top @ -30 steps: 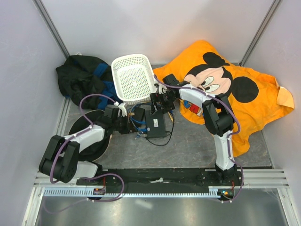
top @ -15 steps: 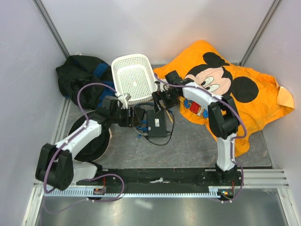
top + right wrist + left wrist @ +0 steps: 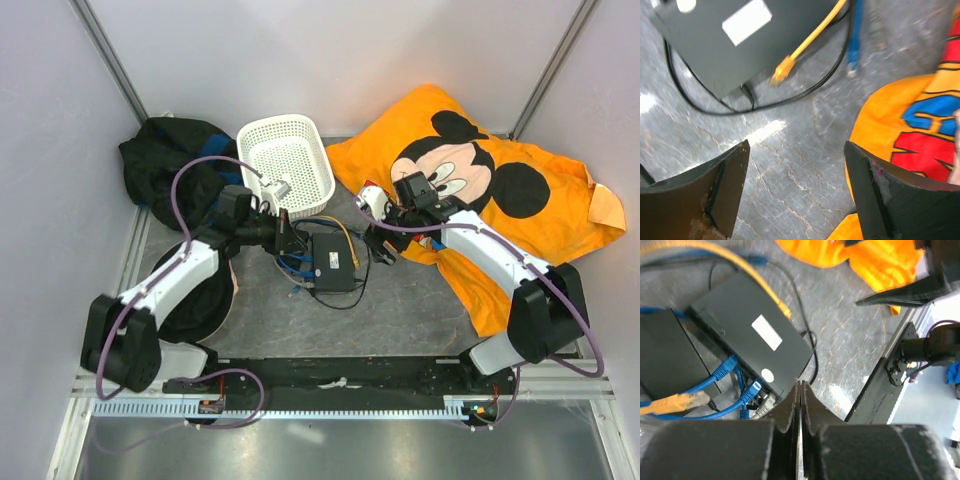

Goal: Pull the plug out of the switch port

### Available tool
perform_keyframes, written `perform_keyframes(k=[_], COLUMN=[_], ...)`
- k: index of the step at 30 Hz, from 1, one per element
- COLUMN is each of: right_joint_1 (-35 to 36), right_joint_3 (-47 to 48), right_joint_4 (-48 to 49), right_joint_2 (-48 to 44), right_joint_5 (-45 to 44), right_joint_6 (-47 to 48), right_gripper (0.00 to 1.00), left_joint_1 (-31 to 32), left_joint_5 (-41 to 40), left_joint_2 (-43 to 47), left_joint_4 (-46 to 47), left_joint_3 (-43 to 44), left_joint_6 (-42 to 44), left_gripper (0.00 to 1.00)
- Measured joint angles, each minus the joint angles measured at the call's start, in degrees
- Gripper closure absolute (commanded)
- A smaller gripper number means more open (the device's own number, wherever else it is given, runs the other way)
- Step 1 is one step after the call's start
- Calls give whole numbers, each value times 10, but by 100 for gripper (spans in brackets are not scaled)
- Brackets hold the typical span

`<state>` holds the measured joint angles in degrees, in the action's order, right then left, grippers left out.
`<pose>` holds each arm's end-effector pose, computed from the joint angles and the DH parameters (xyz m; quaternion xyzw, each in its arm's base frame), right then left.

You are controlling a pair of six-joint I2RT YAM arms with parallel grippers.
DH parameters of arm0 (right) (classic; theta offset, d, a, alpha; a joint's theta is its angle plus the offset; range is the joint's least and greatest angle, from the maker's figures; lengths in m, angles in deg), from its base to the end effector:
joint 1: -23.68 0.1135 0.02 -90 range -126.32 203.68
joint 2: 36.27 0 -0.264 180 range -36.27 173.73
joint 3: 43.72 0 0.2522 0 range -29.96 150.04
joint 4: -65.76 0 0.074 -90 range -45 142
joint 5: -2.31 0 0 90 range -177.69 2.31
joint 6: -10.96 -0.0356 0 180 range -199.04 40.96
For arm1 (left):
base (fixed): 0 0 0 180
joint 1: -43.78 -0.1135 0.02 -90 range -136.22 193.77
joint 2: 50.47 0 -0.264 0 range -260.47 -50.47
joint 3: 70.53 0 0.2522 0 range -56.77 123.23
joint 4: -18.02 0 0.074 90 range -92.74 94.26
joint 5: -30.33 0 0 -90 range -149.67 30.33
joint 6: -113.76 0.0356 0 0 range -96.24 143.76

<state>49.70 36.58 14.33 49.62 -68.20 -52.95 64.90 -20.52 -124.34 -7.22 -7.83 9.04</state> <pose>0.2739 0.1469 0.2620 -0.4583 0.8279 0.1621 0.2799 0.2492 -0.1204 0.2579 0.1977 0.8313 -0.4152 0.3121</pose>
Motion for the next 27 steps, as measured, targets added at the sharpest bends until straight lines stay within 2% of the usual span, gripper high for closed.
perform_keyframes(k=[3, 6, 13, 17, 20, 27], right_joint_1=[1, 2, 25, 36, 37, 32], right_joint_3=[-28, -28, 18, 25, 42, 65], right_joint_4=[8, 25, 45, 47, 51, 64], right_joint_2=[1, 18, 113, 140, 178, 227], right_joint_5=[7, 25, 91, 116, 105, 89], right_joint_6=[33, 54, 52, 30, 6, 9], right_gripper=[28, 34, 34, 34, 35, 34], left_joint_1=[5, 12, 43, 59, 58, 56], left_joint_5=[6, 5, -2, -45, -90, -118], left_joint_2=[-58, -98, -157, -189, -192, -192], left_joint_4=[0, 0, 7, 7, 5, 3], left_joint_3=[10, 25, 38, 35, 23, 20], left_joint_6=[1, 2, 12, 12, 7, -6], left_gripper=[98, 98, 98, 98, 98, 98])
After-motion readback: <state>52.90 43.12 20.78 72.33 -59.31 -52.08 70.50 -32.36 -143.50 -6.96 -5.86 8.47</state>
